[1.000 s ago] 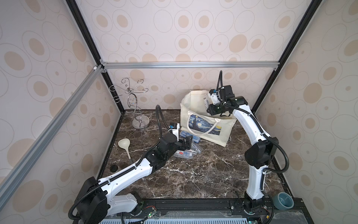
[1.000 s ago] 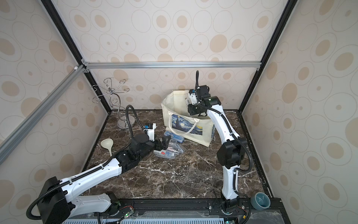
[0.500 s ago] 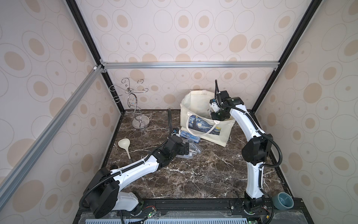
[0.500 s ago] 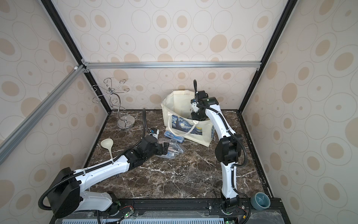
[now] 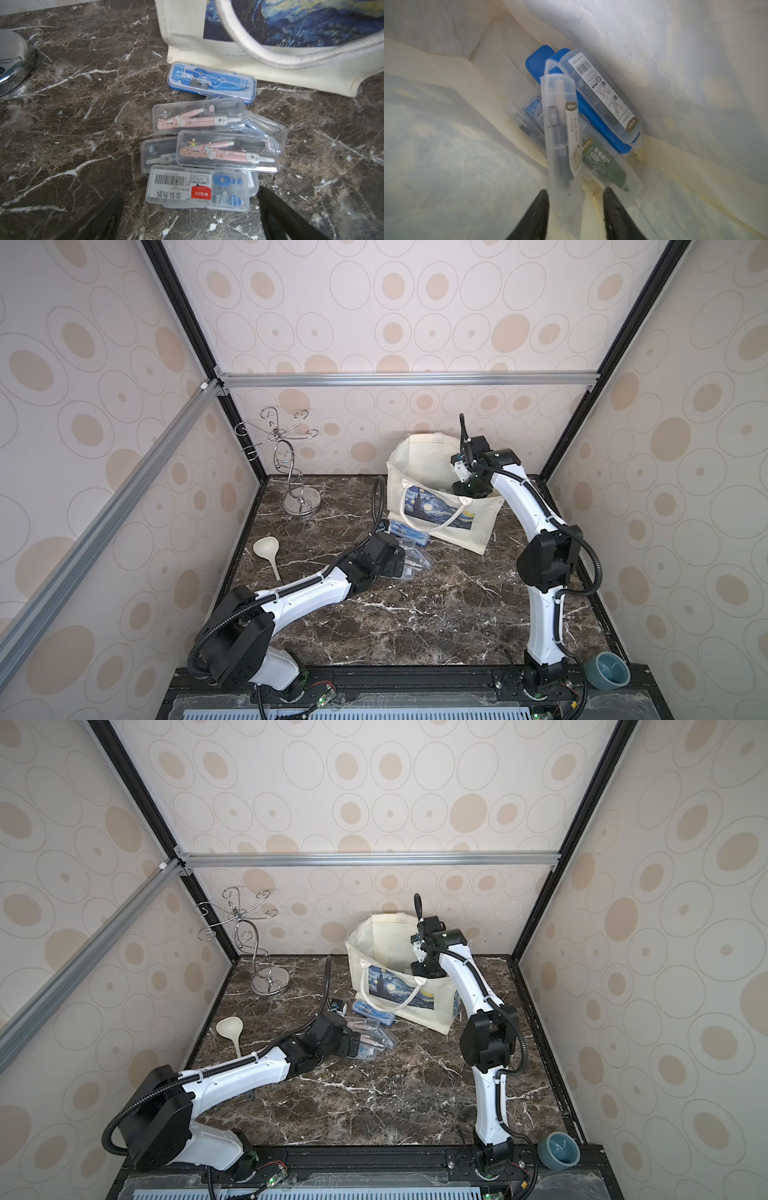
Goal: Put the compass set into the canvas bag
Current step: Place the compass set in the canvas bag, then adjust the compass set at the center of the board.
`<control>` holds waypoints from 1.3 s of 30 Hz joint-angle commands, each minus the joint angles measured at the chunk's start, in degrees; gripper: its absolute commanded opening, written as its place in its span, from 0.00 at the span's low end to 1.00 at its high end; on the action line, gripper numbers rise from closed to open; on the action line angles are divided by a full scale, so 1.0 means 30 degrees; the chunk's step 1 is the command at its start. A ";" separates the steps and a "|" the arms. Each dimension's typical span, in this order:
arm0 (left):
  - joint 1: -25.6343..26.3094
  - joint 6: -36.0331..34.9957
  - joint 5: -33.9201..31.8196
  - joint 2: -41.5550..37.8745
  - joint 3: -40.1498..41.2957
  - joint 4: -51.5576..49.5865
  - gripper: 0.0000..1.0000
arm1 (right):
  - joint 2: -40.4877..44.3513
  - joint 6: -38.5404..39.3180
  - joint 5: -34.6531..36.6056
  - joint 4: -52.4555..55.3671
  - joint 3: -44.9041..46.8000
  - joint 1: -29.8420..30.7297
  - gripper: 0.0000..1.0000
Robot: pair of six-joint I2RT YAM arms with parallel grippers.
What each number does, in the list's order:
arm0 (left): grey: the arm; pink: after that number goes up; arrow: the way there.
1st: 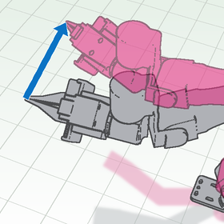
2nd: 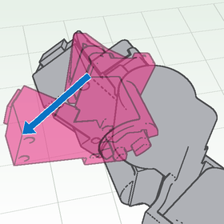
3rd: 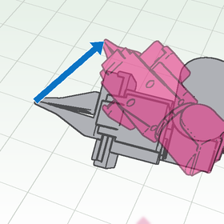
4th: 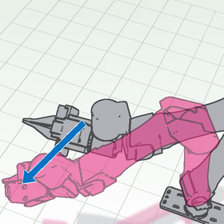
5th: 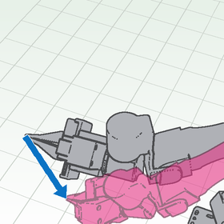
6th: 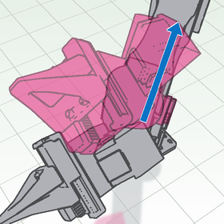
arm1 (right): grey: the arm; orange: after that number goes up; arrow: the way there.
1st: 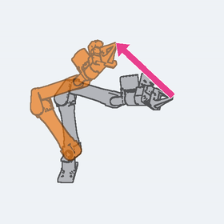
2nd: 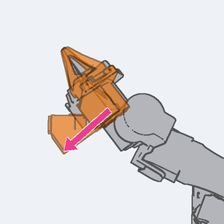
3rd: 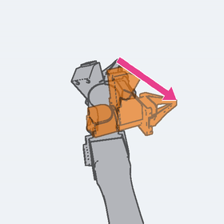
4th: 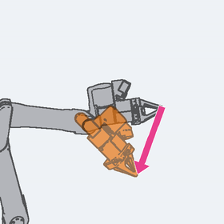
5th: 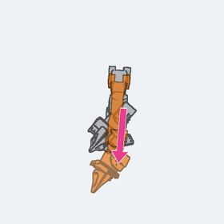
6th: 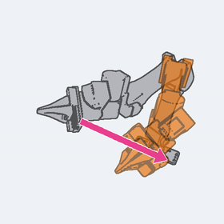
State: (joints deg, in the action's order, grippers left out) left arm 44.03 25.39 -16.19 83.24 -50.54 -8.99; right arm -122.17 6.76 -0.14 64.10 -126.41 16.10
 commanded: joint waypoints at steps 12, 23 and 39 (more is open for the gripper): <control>-0.0138 -0.0135 0.0943 0.2553 -0.2482 -0.2844 1.00 | 0.8420 -0.1348 -0.3604 -0.5955 0.6545 0.0060 0.82; -0.0167 0.0646 0.0763 0.3919 -0.3616 -0.4461 1.00 | 1.4082 -0.2666 -0.5782 -0.8998 1.1864 0.0062 1.00; -0.1049 0.0304 0.1215 0.3625 -0.2940 -0.1867 1.00 | 1.7338 -0.4286 -0.7659 -1.0519 1.5992 0.0050 1.00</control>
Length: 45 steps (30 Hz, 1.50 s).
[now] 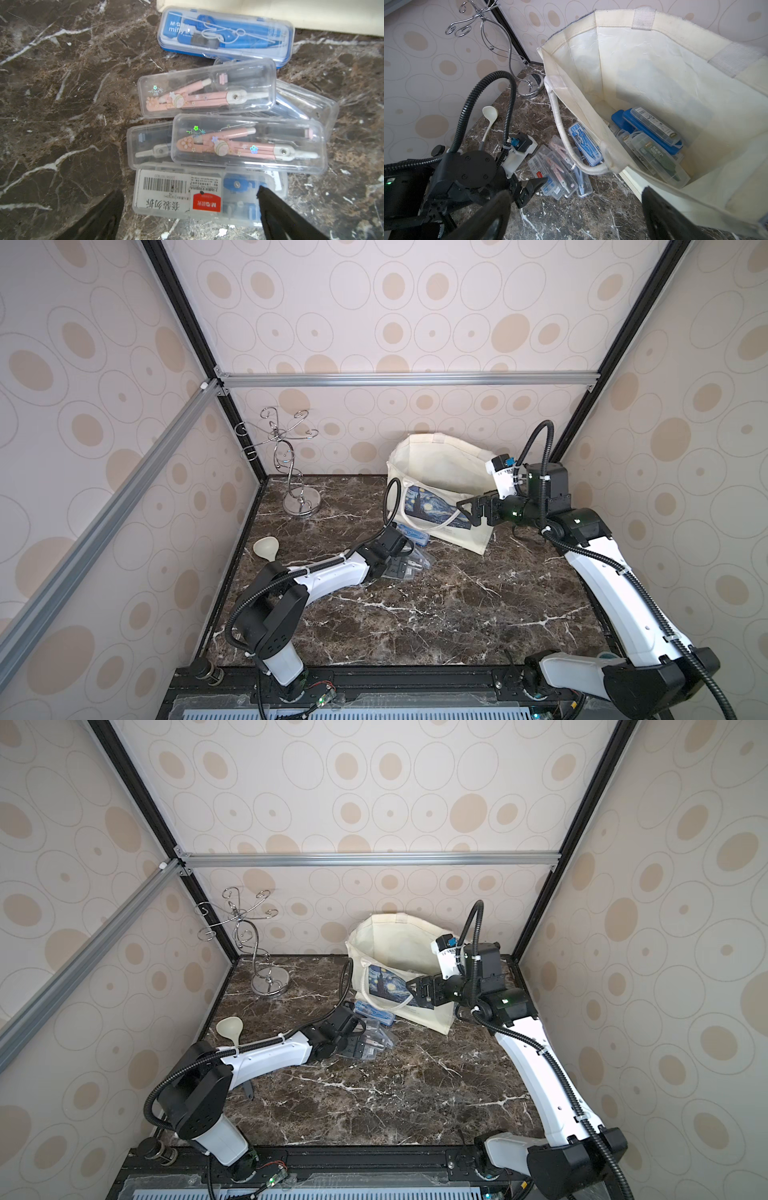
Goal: Put the compass set into the canvas bag
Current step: Adjust the compass set at the center of the board.
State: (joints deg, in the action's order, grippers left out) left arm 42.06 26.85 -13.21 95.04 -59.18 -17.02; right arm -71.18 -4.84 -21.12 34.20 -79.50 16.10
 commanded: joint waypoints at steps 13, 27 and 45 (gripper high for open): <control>-0.0633 -0.1325 0.2104 0.1961 -0.1133 0.1332 1.00 | 0.0183 -0.0809 -0.1132 -0.0672 0.0910 0.0063 1.00; -0.0641 -0.0150 0.2557 0.0592 0.0603 -0.0254 1.00 | 0.0059 -0.0816 -0.1439 -0.0817 0.0920 0.0054 1.00; -0.0634 -0.0153 0.1885 -0.1037 0.1700 -0.1447 1.00 | 0.0213 -0.0902 -0.1689 -0.1120 0.1438 0.0067 1.00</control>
State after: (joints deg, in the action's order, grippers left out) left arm 40.53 25.85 -5.96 93.38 -54.26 -18.61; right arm -71.13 -7.51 -25.54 31.24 -76.25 16.10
